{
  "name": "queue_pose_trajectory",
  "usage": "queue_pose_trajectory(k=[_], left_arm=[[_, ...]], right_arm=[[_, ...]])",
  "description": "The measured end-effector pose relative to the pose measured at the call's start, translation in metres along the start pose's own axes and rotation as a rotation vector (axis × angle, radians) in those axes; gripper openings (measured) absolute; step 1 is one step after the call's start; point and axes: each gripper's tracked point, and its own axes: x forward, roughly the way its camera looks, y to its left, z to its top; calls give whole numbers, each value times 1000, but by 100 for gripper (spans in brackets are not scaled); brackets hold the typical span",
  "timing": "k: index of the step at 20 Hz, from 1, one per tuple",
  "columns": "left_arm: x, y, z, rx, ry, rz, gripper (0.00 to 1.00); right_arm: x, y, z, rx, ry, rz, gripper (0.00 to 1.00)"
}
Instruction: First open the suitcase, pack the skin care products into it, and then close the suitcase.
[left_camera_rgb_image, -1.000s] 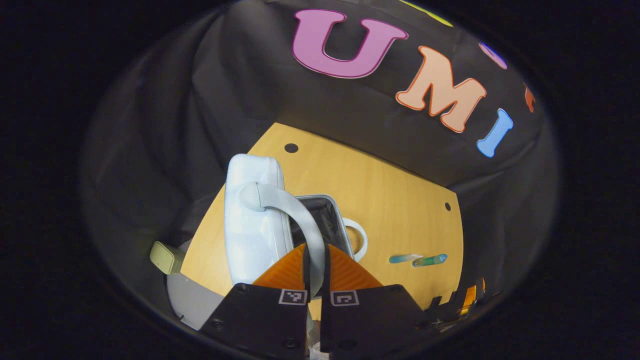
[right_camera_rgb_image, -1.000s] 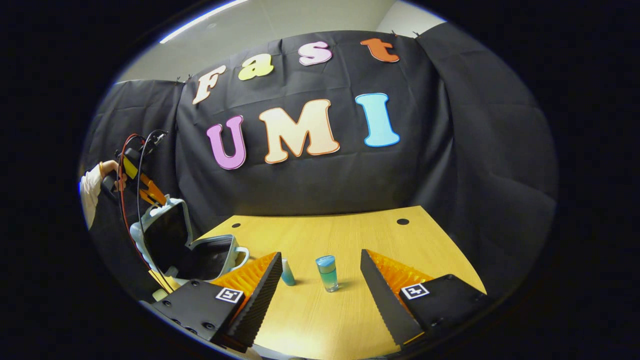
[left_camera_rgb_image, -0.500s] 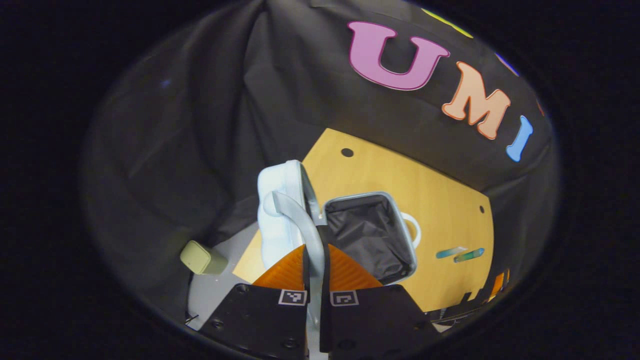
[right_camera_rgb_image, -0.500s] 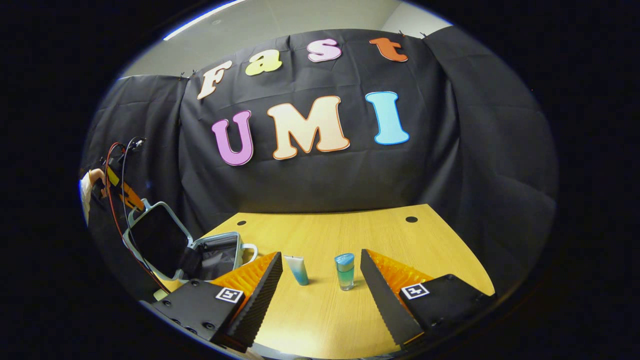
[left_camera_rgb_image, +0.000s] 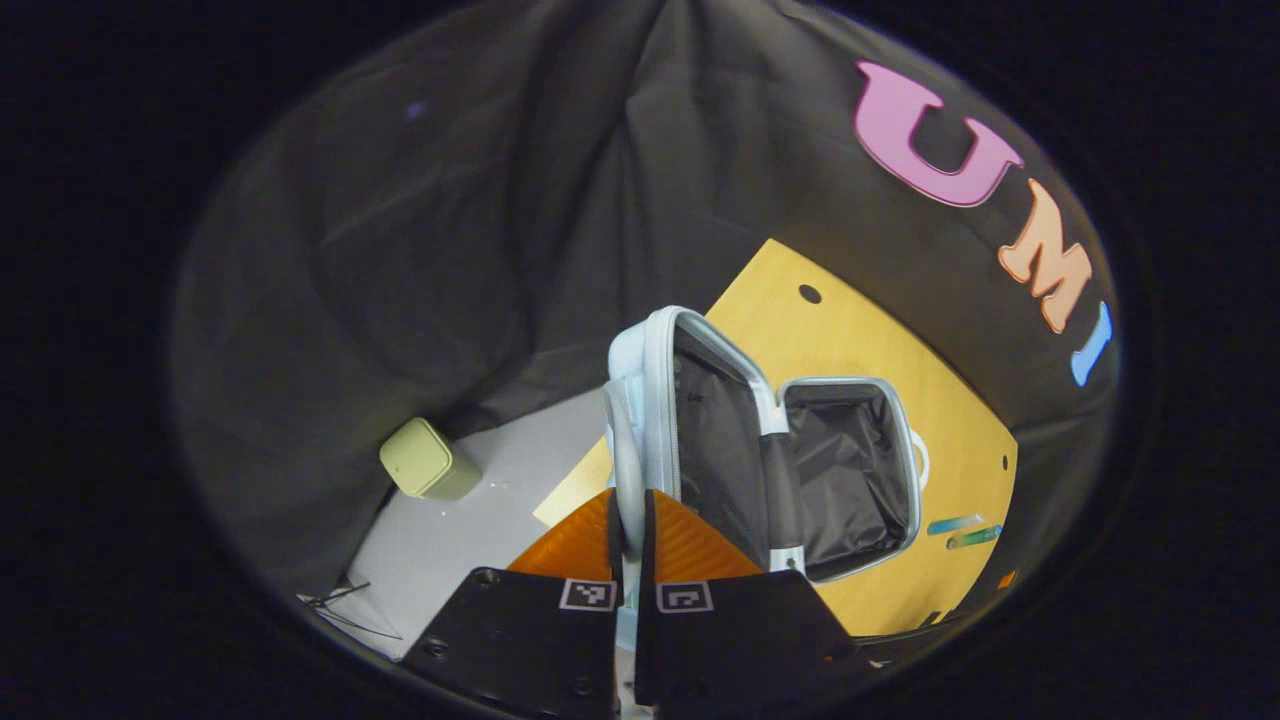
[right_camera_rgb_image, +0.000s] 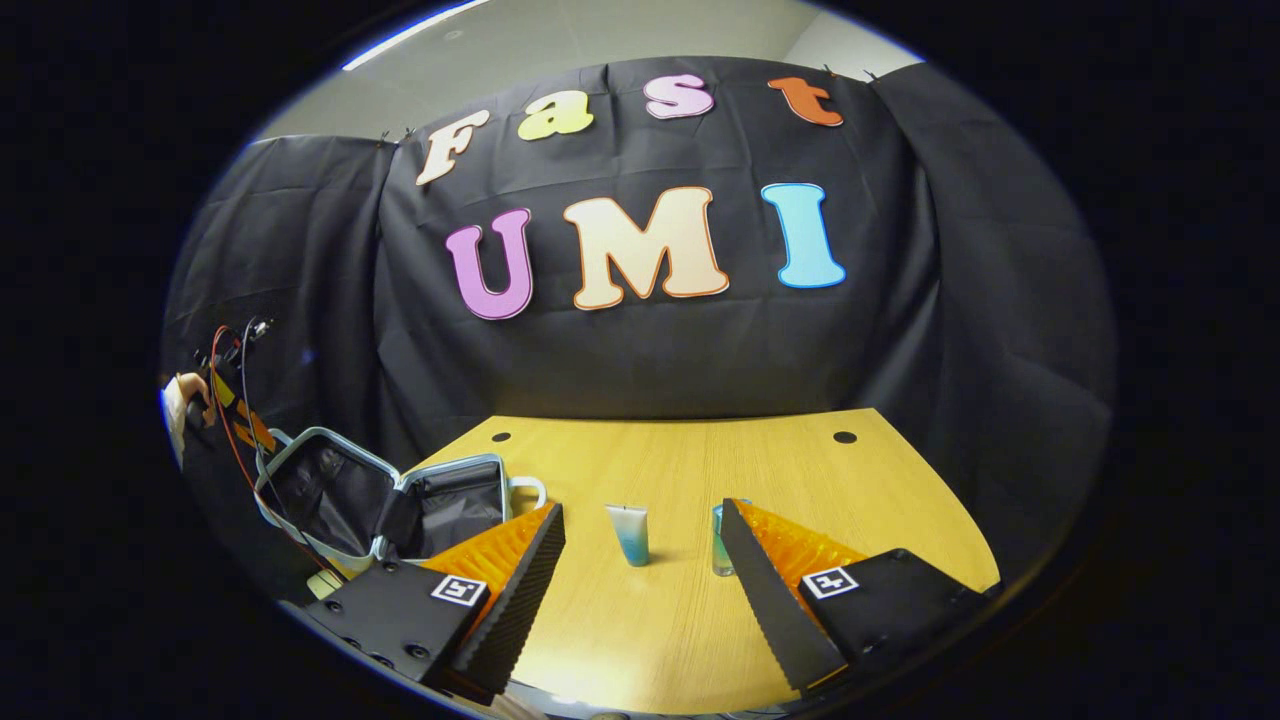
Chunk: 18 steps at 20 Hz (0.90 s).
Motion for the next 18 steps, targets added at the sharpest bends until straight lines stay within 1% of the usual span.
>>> queue_pose_trajectory(k=[4, 5, 6, 7, 8, 9, 10, 13, 15, 17, 18], left_arm=[[30, 31, -33, -60, 62, 49, 0], [37, 37, -42, -73, 83, 62, 0], [44, 42, -52, -80, 103, 73, 0], [50, 47, -59, -84, 121, 86, 0], [56, 51, -63, -89, 136, 89, 0], [62, 52, -67, -96, 147, 93, 0], [68, 52, -70, -96, 156, 91, 0], [85, 47, -82, -93, 179, 80, 0], [96, 44, -87, -79, 188, 89, 0], [99, 40, -83, -73, 180, 103, 7], [97, 33, -78, -74, 165, 80, 19]], right_arm=[[0, 8, -7, -4, 30, 13, 98], [-1, 10, -8, 5, 34, 19, 95], [-1, 11, -9, 9, 37, 21, 95], [0, 13, -8, 11, 39, 22, 98], [-1, 14, -10, 13, 43, 24, 95], [-2, 15, -12, 16, 47, 26, 95], [-2, 15, -14, 16, 53, 27, 98], [-2, 14, -15, 6, 63, 24, 98], [-3, 8, -14, 9, 61, 14, 98], [-3, 2, -16, 15, 67, -4, 98], [-5, -2, -16, 15, 66, -16, 98]])
